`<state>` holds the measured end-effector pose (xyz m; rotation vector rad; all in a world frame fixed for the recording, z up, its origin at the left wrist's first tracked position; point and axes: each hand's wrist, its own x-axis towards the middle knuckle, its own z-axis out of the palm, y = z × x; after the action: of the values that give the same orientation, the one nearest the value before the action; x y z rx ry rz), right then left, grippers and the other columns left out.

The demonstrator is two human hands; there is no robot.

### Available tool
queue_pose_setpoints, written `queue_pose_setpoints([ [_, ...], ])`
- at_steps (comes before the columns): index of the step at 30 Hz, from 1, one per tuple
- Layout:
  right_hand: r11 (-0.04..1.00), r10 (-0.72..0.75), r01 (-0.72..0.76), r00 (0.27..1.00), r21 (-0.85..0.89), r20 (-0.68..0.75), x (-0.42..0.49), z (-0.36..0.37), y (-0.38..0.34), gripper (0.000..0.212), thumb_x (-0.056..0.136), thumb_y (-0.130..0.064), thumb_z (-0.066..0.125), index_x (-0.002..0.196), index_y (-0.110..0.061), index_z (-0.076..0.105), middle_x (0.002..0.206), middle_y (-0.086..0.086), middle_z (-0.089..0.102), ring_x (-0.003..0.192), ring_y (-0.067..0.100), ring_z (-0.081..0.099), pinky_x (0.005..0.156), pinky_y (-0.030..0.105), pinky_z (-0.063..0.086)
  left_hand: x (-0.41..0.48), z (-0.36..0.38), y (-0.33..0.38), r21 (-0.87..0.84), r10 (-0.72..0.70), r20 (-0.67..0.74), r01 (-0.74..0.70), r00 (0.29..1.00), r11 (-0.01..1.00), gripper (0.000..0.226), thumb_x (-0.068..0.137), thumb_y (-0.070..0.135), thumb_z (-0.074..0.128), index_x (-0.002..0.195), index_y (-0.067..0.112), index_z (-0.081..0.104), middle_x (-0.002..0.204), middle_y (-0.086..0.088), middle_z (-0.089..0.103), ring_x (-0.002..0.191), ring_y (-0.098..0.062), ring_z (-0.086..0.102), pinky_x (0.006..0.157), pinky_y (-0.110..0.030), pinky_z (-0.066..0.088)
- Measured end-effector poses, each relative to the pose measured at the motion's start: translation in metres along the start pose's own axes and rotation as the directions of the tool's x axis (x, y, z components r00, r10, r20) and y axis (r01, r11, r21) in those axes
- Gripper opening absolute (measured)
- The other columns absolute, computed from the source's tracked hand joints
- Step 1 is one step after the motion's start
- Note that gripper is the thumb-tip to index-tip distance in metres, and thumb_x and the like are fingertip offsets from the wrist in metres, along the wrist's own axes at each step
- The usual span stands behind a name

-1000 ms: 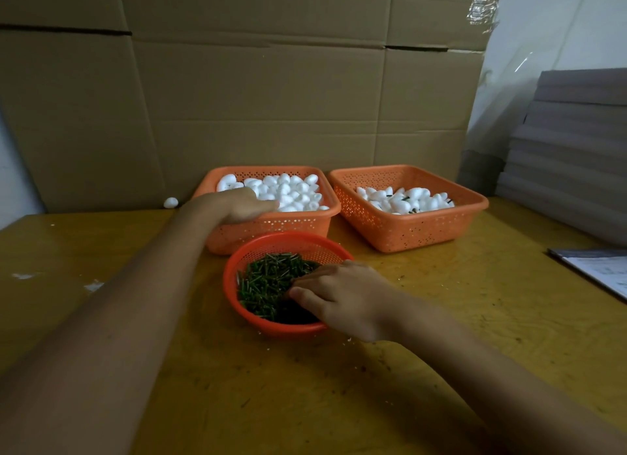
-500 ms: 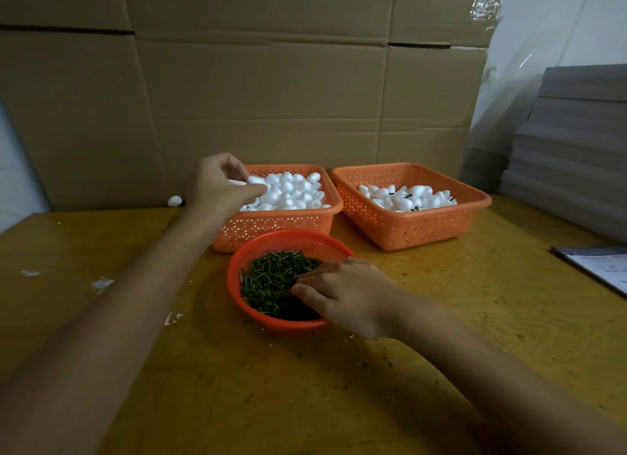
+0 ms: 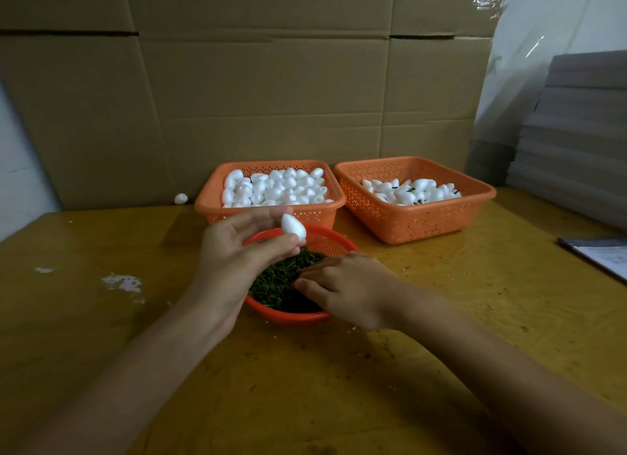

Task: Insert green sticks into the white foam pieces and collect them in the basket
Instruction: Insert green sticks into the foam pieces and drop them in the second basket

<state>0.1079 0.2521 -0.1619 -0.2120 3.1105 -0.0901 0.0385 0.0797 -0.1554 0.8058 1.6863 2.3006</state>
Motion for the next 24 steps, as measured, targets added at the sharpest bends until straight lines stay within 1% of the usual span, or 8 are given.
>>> queue_pose_setpoints([
  [5, 1.0, 0.004, -0.004, 1.0, -0.023, -0.003, 0.002, 0.002, 0.0, 0.052, 0.112, -0.049, 0.022, 0.148, -0.032, 0.055, 0.15, -0.003, 0.059, 0.141, 0.018, 0.05, 0.114, 0.046, 0.037, -0.007, -0.008, -0.003, 0.003, 0.092, 0.075, -0.092, 0.993, 0.996, 0.035, 0.075, 0.008, 0.087, 0.106, 0.022, 0.081, 0.119, -0.011, 0.077, 0.109, -0.031, 0.075, 0.083, -0.027, 0.06],
  [7, 1.0, 0.003, -0.003, 1.0, -0.021, 0.0, 0.002, 0.002, 0.0, 0.052, 0.112, -0.049, 0.021, 0.148, -0.033, 0.055, 0.149, -0.002, 0.06, 0.14, 0.018, 0.051, 0.113, 0.046, 0.036, -0.008, -0.01, -0.004, 0.014, 0.11, 0.098, -0.112, 0.989, 0.994, 0.034, 0.074, 0.005, 0.088, 0.103, 0.022, 0.081, 0.12, -0.01, 0.076, 0.113, -0.03, 0.074, 0.085, -0.028, 0.06],
  [10, 1.0, 0.003, -0.003, 1.0, -0.018, -0.014, 0.002, 0.002, 0.001, 0.051, 0.112, -0.049, 0.022, 0.146, -0.033, 0.056, 0.146, -0.002, 0.062, 0.138, 0.019, 0.053, 0.112, 0.045, 0.037, -0.008, -0.011, -0.006, 0.011, 0.124, 0.145, -0.127, 0.982, 0.992, 0.031, 0.071, 0.011, 0.088, 0.099, 0.023, 0.079, 0.121, -0.011, 0.076, 0.114, -0.029, 0.074, 0.091, -0.031, 0.06],
  [12, 1.0, 0.004, -0.004, 1.0, -0.023, -0.014, 0.002, 0.002, 0.001, 0.051, 0.111, -0.05, 0.023, 0.144, -0.033, 0.058, 0.144, -0.001, 0.063, 0.136, 0.019, 0.054, 0.11, 0.044, 0.038, -0.007, -0.013, -0.008, 0.018, 0.134, 0.155, -0.138, 0.979, 0.99, 0.03, 0.073, 0.003, 0.084, 0.097, 0.022, 0.079, 0.121, -0.012, 0.077, 0.115, -0.03, 0.073, 0.092, -0.029, 0.059],
  [15, 1.0, -0.002, 0.002, 1.0, -0.021, -0.003, 0.001, 0.002, 0.001, 0.05, 0.111, -0.05, 0.023, 0.14, -0.031, 0.06, 0.14, -0.001, 0.065, 0.133, 0.019, 0.055, 0.109, 0.045, 0.038, -0.006, -0.015, -0.011, 0.055, 0.161, 0.171, -0.173, 0.972, 0.983, 0.032, 0.075, -0.002, 0.079, 0.096, 0.022, 0.08, 0.119, -0.012, 0.077, 0.119, -0.029, 0.072, 0.093, -0.026, 0.057],
  [19, 1.0, -0.005, 0.004, 1.0, -0.028, -0.008, 0.001, 0.001, 0.0, 0.048, 0.111, -0.05, 0.024, 0.132, -0.03, 0.063, 0.132, -0.002, 0.068, 0.127, 0.019, 0.058, 0.106, 0.044, 0.039, -0.008, -0.015, -0.009, 0.05, 0.175, 0.167, -0.185, 0.97, 0.981, 0.03, 0.07, 0.011, 0.085, 0.096, 0.025, 0.081, 0.117, -0.01, 0.078, 0.118, -0.026, 0.072, 0.092, -0.025, 0.057],
  [20, 0.999, -0.005, 0.005, 1.0, -0.034, -0.01, 0.001, 0.001, 0.0, 0.047, 0.111, -0.049, 0.025, 0.131, -0.03, 0.063, 0.132, -0.002, 0.068, 0.126, 0.019, 0.058, 0.105, 0.044, 0.039, -0.008, -0.014, -0.009, 0.049, 0.174, 0.166, -0.185, 0.971, 0.982, 0.031, 0.069, 0.011, 0.085, 0.096, 0.026, 0.08, 0.117, -0.01, 0.078, 0.118, -0.025, 0.072, 0.091, -0.025, 0.057],
  [24, 0.999, -0.007, 0.006, 1.0, -0.041, -0.014, 0.001, 0.001, 0.0, 0.048, 0.111, -0.049, 0.024, 0.128, -0.029, 0.064, 0.128, -0.002, 0.069, 0.124, 0.019, 0.059, 0.105, 0.045, 0.04, -0.008, -0.013, -0.008, 0.043, 0.174, 0.155, -0.183, 0.972, 0.982, 0.042, 0.07, -0.005, 0.08, 0.096, 0.028, 0.074, 0.114, -0.012, 0.078, 0.116, -0.025, 0.073, 0.09, -0.025, 0.057],
])
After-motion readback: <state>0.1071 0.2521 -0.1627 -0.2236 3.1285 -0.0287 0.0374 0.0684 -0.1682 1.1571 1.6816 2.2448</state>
